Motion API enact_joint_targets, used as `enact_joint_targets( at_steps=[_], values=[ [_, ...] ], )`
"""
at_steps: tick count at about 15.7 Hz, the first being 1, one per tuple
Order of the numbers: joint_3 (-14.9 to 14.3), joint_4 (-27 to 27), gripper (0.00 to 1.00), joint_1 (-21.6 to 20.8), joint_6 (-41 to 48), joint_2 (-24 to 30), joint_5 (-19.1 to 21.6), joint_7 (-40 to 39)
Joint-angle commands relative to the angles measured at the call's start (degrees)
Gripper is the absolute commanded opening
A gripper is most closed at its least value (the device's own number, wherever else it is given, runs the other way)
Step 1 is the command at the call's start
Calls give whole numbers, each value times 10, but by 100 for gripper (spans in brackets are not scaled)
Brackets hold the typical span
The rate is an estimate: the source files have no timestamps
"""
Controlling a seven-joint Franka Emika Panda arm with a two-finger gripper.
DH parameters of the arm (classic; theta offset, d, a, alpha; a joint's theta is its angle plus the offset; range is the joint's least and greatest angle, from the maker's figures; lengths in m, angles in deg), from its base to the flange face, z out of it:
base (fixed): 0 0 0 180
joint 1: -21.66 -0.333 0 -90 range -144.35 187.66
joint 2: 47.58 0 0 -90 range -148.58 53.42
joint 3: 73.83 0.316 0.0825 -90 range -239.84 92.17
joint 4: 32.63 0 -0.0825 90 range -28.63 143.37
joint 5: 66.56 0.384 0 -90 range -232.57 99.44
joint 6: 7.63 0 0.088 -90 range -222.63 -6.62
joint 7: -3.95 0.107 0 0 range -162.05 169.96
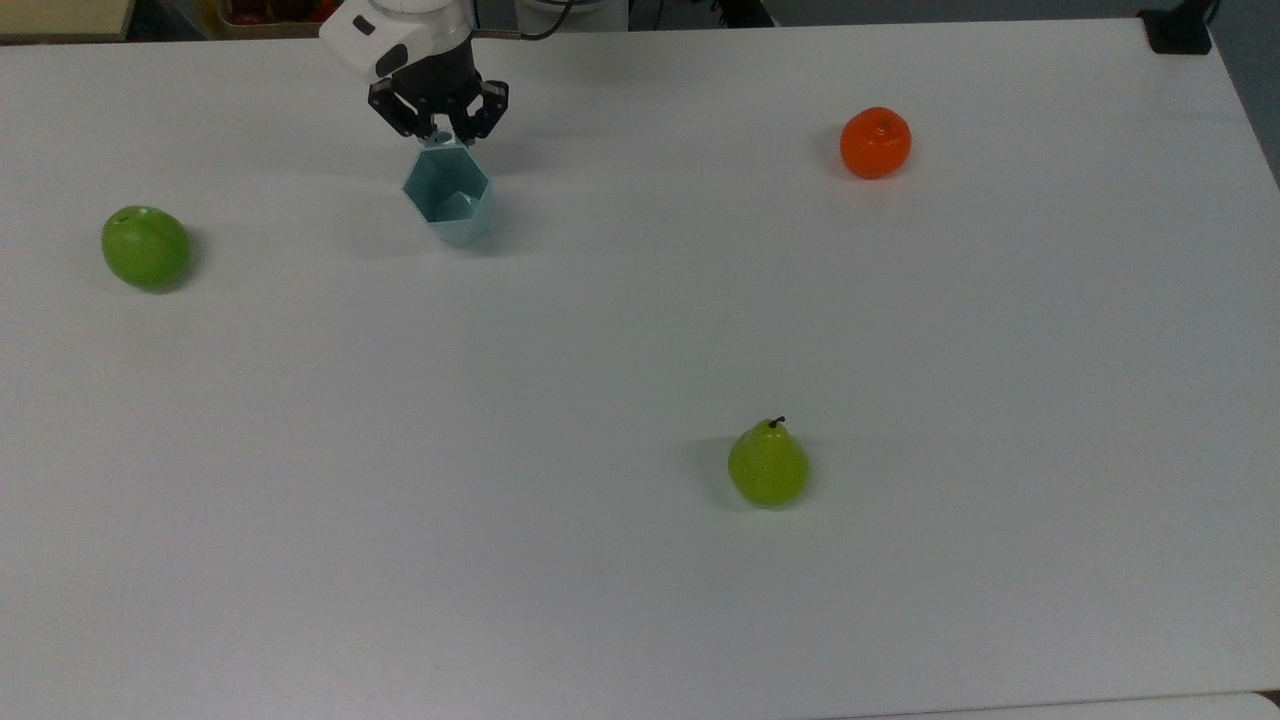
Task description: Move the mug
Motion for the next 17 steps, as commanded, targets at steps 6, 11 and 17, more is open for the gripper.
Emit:
enact_joint_targets(
  at_steps=[6, 11, 17],
  values=[
    [-3, 8, 8, 7, -18, -12, -12, -6],
    [-3, 7, 44, 8, -11, -12, -12, -8],
    [-3, 2, 80, 8, 6, -5, -12, -7]
  ],
)
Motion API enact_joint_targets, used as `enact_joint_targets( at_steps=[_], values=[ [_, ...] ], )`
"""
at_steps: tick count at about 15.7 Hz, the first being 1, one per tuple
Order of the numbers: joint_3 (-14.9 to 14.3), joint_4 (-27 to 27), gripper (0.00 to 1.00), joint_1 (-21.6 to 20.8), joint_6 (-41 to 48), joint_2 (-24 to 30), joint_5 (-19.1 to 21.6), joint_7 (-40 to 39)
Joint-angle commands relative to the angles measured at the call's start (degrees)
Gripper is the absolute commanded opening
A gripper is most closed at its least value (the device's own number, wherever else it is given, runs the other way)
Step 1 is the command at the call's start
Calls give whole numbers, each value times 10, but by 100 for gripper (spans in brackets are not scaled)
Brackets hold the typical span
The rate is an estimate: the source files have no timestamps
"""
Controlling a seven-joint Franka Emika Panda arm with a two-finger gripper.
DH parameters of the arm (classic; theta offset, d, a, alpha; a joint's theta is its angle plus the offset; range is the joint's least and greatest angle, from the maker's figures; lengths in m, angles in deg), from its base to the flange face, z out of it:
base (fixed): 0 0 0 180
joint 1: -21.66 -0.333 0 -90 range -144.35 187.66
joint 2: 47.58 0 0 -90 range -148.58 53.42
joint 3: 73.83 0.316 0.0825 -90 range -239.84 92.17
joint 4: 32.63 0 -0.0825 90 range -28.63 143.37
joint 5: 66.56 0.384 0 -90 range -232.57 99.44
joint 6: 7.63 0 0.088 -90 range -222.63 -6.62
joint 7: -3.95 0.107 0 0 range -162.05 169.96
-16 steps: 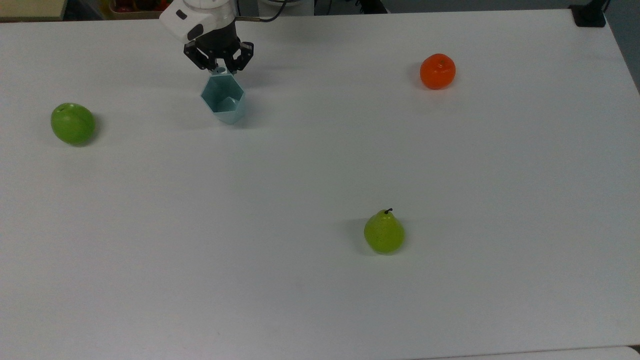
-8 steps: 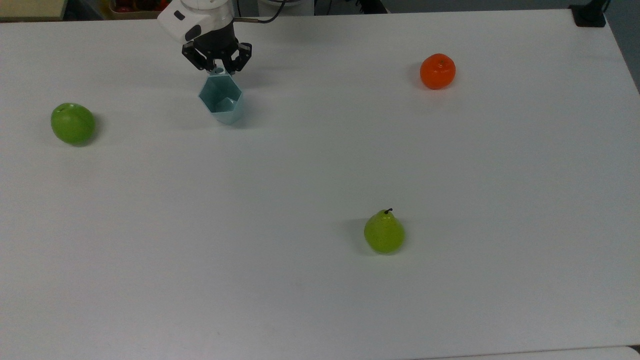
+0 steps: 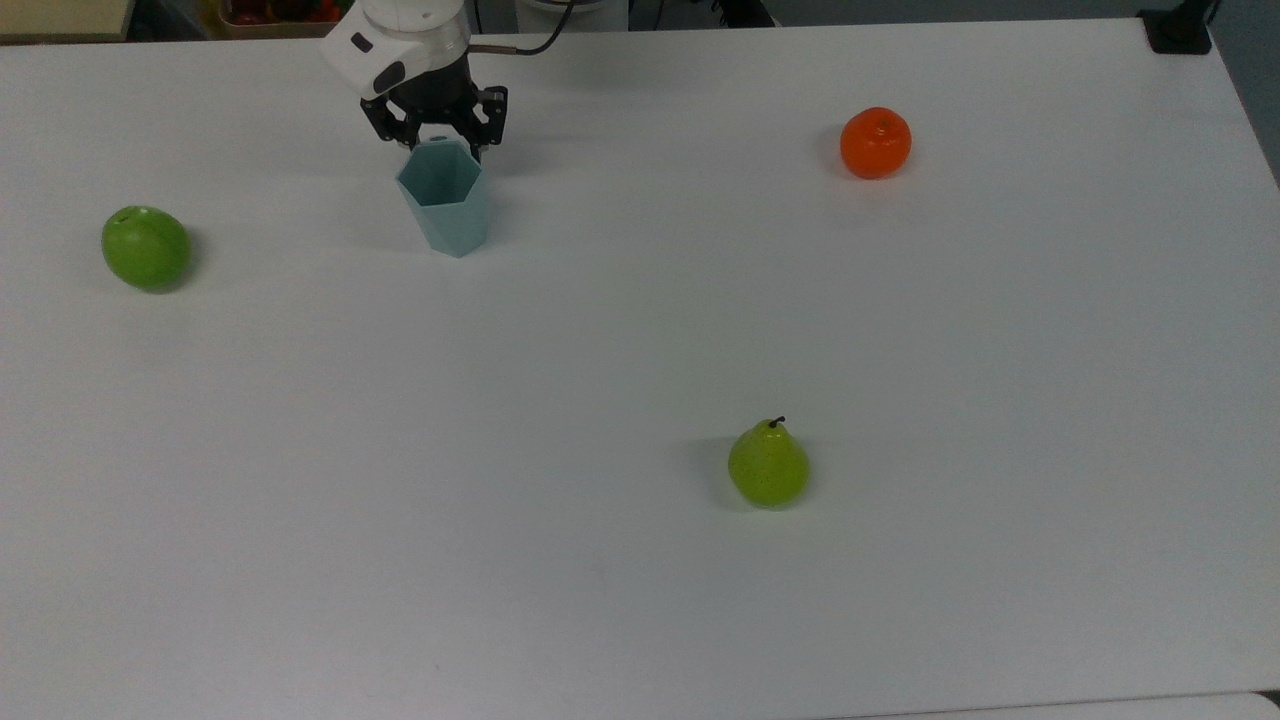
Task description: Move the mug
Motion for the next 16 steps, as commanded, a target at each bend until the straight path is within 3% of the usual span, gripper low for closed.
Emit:
enact_joint_targets(
  at_steps=[1, 2, 4, 9, 14, 16],
  values=[
    [-3, 0, 91, 2, 23, 15, -9, -7],
    [-3, -10, 100, 2, 50, 28, -9, -4],
    [-3, -49, 100, 2, 119, 35, -9, -3],
    [-1, -246, 100, 1, 323, 27, 11, -2],
    [18, -411, 100, -1, 438, 10, 102, 8],
    [35, -449, 100, 1, 441, 1, 108, 80]
  ],
)
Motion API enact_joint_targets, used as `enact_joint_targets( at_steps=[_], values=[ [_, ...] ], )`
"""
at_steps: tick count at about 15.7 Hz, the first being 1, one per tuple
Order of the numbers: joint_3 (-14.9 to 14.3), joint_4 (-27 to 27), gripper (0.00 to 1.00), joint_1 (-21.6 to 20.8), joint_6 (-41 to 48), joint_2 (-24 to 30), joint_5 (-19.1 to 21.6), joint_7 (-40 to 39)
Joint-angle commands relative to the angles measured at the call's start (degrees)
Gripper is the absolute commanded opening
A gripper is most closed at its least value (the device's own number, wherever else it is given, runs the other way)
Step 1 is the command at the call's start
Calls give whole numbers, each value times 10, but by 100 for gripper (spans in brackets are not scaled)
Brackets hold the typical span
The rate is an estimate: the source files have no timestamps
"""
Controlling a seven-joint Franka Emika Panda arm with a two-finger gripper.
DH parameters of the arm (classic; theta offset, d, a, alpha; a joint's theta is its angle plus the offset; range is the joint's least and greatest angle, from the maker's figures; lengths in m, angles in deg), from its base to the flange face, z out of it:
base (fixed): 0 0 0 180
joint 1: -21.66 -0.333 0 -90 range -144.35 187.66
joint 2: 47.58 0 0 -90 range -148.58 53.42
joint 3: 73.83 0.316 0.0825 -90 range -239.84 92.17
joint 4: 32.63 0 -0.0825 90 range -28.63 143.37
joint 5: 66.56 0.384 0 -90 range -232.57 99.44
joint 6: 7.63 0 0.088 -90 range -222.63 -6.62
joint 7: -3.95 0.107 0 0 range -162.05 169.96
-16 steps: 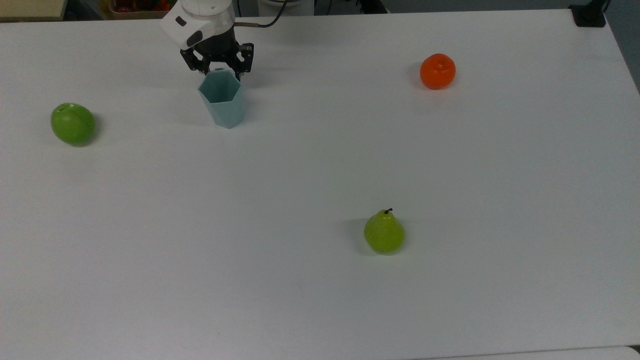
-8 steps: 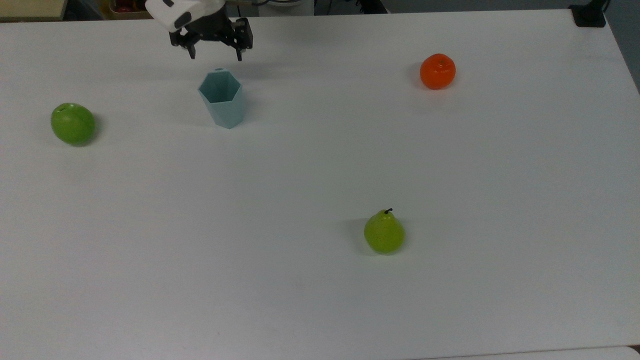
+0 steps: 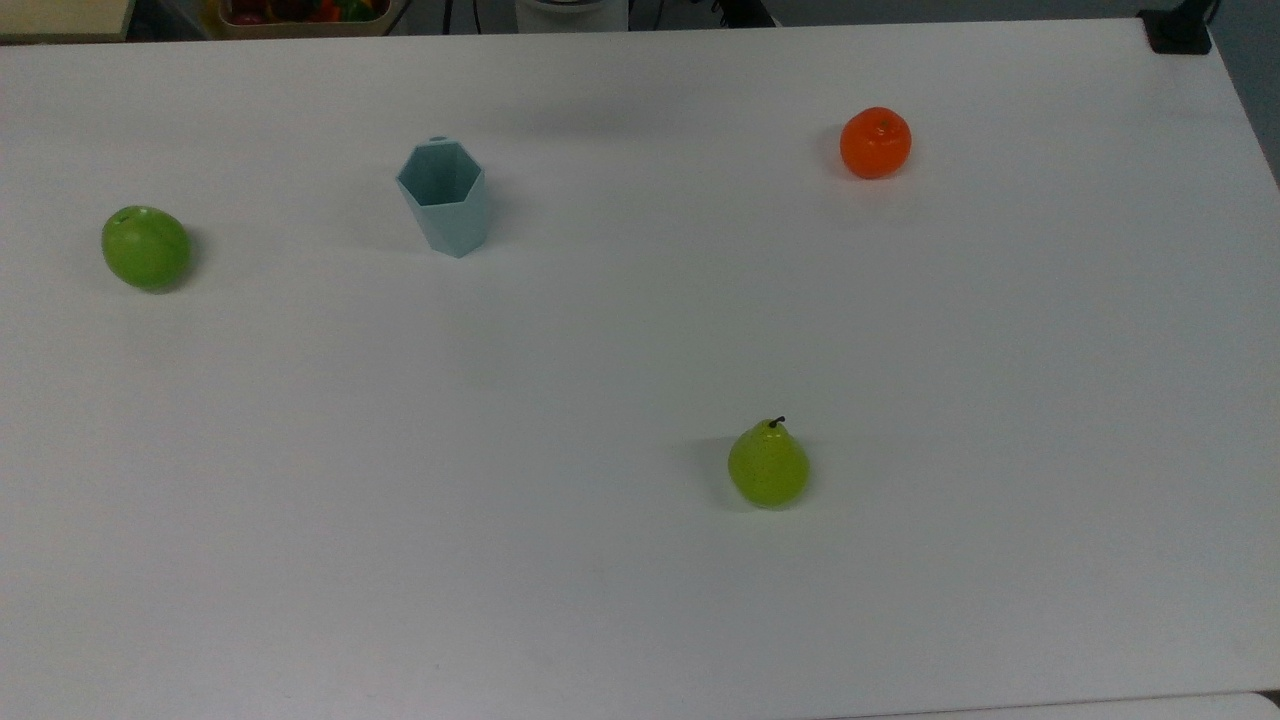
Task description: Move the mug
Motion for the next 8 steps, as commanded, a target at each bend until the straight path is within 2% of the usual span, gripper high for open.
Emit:
enact_joint_targets(
  at_steps=[1, 4, 8],
  values=[
    [27, -91, 100, 0, 31, -36, 24, 108],
    [50, -100, 100, -8, 21, -43, 30, 174],
    [40, -59, 100, -45, -39, -37, 22, 179]
  ],
)
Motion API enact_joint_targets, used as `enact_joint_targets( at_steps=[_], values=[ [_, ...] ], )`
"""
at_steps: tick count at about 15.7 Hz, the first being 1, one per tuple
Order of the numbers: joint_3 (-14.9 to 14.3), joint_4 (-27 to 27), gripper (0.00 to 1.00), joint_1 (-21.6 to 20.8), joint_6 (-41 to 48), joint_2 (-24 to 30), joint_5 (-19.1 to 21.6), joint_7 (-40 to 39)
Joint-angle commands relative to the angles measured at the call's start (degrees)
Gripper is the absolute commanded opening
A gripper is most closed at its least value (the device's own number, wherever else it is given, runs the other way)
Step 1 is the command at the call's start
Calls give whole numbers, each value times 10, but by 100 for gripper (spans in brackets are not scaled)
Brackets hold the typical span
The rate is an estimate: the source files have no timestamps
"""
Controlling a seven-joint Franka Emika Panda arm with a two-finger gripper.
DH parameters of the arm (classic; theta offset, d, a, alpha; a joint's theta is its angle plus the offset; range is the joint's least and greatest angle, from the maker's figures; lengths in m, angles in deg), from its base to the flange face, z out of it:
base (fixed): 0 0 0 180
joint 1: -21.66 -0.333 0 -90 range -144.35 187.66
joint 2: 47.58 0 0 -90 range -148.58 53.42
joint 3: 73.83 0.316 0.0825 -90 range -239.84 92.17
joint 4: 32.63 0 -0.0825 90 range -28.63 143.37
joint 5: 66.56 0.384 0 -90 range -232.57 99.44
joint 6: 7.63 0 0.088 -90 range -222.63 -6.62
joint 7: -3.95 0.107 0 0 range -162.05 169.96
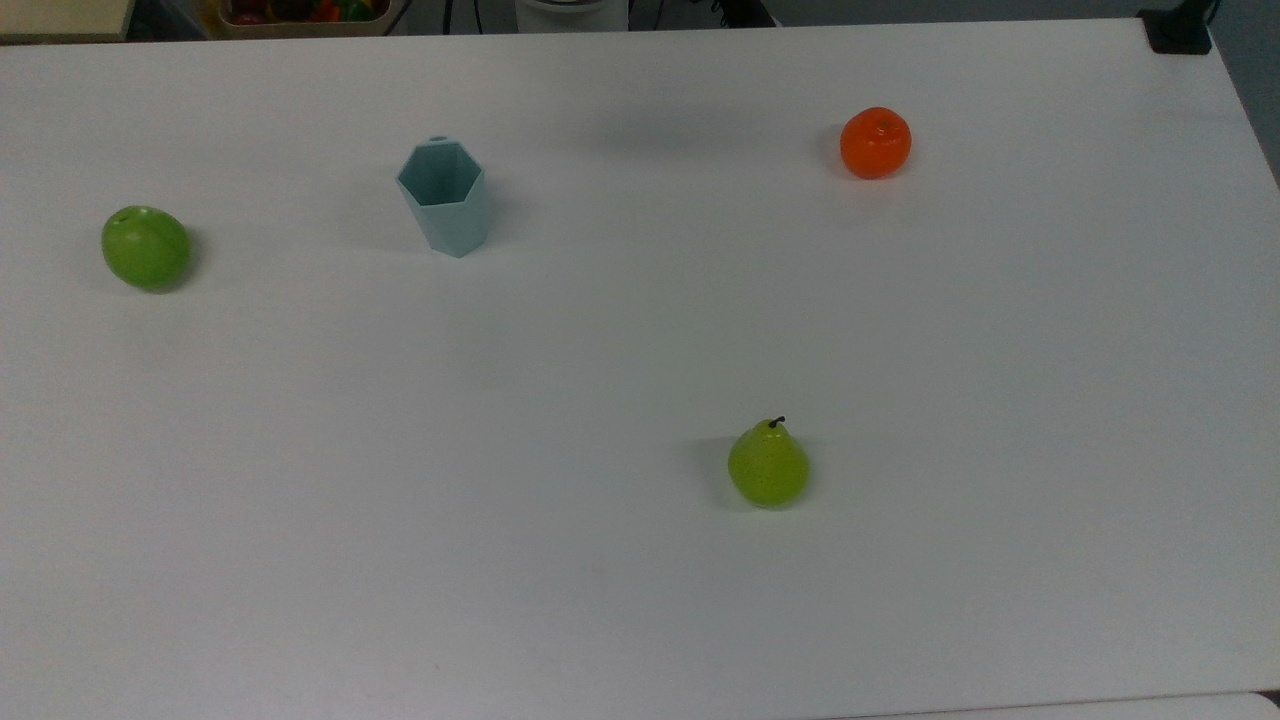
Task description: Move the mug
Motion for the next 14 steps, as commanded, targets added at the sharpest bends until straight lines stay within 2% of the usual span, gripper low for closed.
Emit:
enact_joint_targets(
  at_steps=[1, 3, 6, 14],
  values=[
    [-32, 32, 100, -45, -59, 4, -13, 4],
    [-61, 33, 100, -82, -67, 2, -41, -37],
    [-69, 36, 100, -82, -69, 0, -42, -138],
    [-69, 41, 100, -84, -70, -3, -36, -143]
  ],
)
